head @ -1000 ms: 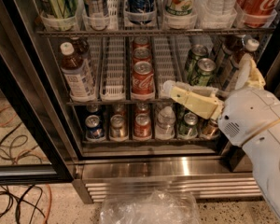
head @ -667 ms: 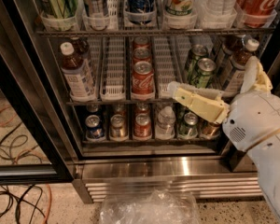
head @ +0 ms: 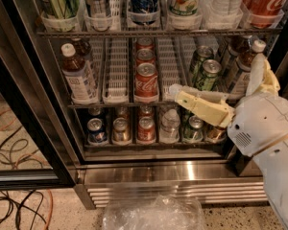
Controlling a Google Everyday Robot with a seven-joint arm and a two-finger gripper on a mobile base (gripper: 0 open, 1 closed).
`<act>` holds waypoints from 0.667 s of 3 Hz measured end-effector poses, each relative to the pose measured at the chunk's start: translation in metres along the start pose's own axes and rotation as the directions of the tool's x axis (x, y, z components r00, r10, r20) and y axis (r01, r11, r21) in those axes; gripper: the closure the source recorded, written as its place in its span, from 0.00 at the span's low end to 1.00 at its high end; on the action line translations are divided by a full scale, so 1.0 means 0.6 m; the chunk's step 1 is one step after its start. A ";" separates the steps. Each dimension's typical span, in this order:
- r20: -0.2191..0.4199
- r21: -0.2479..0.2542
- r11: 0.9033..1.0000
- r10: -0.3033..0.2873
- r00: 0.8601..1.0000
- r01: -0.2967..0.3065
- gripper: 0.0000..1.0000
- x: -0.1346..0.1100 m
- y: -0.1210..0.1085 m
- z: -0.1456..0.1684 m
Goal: Pick water bottle from top shelf of fridge
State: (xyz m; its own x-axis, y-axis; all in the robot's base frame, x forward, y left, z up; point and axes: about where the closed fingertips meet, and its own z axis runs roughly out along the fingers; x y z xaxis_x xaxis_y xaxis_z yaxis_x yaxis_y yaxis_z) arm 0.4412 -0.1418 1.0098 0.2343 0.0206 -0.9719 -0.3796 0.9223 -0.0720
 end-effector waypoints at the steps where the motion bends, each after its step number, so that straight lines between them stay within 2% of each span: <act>1: 0.006 0.008 1.000 -0.010 1.000 0.010 0.00 -0.006 -0.003 -0.004; 2: 0.026 0.073 0.997 -0.040 0.999 0.038 0.00 -0.029 -0.048 -0.014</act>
Offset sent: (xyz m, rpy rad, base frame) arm 0.0415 0.0001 -0.0093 -0.0693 -0.0965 -0.2683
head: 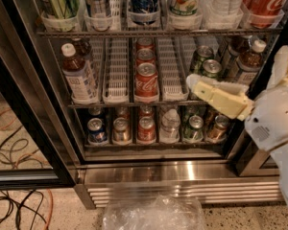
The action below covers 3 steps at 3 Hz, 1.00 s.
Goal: Pick water bottle from top shelf of fridge
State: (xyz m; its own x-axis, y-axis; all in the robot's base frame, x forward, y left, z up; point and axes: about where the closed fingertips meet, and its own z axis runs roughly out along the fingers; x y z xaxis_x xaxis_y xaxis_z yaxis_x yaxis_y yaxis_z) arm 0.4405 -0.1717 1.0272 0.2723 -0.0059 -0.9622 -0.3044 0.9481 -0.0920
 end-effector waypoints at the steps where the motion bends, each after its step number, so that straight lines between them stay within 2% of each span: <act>1: 0.011 0.034 0.995 0.093 0.996 -0.094 0.00 0.002 -0.008 0.020; 2: -0.012 0.088 0.988 0.126 0.992 -0.125 0.00 0.021 -0.028 0.026; 3: -0.012 0.089 0.988 0.126 0.992 -0.124 0.00 0.021 -0.028 0.026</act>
Offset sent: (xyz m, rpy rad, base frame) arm 0.0106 -0.0032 0.0040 0.0840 0.0136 -0.0105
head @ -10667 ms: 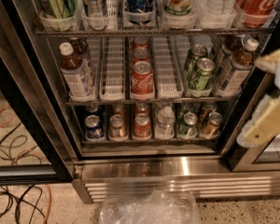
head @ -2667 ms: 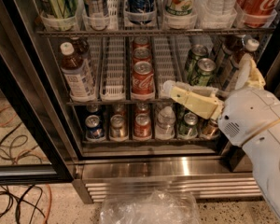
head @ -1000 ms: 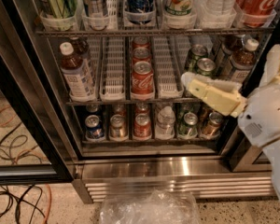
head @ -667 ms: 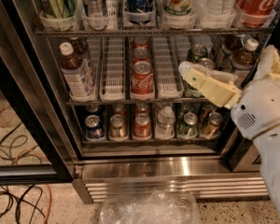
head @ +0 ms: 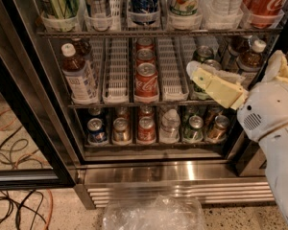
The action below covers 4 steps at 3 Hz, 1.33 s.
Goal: Pick water bottle from top shelf of fridge
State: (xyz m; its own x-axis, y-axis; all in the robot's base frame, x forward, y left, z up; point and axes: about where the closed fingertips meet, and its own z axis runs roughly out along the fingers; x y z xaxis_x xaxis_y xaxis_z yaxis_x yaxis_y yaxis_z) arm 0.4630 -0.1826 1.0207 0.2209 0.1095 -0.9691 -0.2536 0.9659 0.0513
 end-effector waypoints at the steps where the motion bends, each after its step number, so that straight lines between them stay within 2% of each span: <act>1: -0.011 0.010 0.999 -0.038 0.999 0.038 0.00 0.001 0.001 -0.002; 2: -0.109 0.062 0.982 -0.173 0.979 0.180 0.00 0.014 -0.015 -0.010; 3: -0.126 0.040 0.962 -0.263 0.956 0.270 0.00 0.003 0.013 0.001; 4: -0.126 0.040 0.962 -0.263 0.957 0.270 0.00 0.003 0.013 0.001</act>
Offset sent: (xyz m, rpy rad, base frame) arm -0.0094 -0.0091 0.0028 -0.5342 0.1532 -0.2384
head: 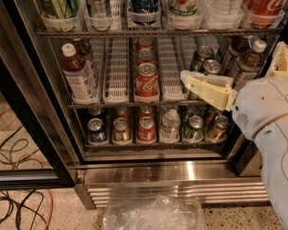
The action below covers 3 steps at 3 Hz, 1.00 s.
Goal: Pick water bottle from top shelf of fridge
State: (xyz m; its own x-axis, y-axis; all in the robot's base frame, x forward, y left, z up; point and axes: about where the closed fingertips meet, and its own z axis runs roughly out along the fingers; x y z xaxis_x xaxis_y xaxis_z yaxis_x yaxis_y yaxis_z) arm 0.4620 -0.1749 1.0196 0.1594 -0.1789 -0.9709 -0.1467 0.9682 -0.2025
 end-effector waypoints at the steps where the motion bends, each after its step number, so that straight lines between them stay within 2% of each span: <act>1: 0.035 0.011 0.999 0.036 0.999 -0.036 0.00 -0.010 -0.001 0.008; 2: 0.087 -0.015 0.982 0.188 0.978 -0.187 0.00 -0.005 0.035 0.043; 3: 0.144 -0.021 0.976 0.218 0.965 -0.217 0.00 -0.005 0.056 0.085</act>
Offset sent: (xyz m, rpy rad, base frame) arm 0.0490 0.0348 0.0309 0.1510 -0.3298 -0.0612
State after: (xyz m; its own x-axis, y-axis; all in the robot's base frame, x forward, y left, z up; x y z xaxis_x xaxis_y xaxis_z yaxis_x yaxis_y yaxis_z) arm 0.5066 -0.1326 1.0221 0.2628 0.0632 -0.9628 -0.1987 0.9800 0.0101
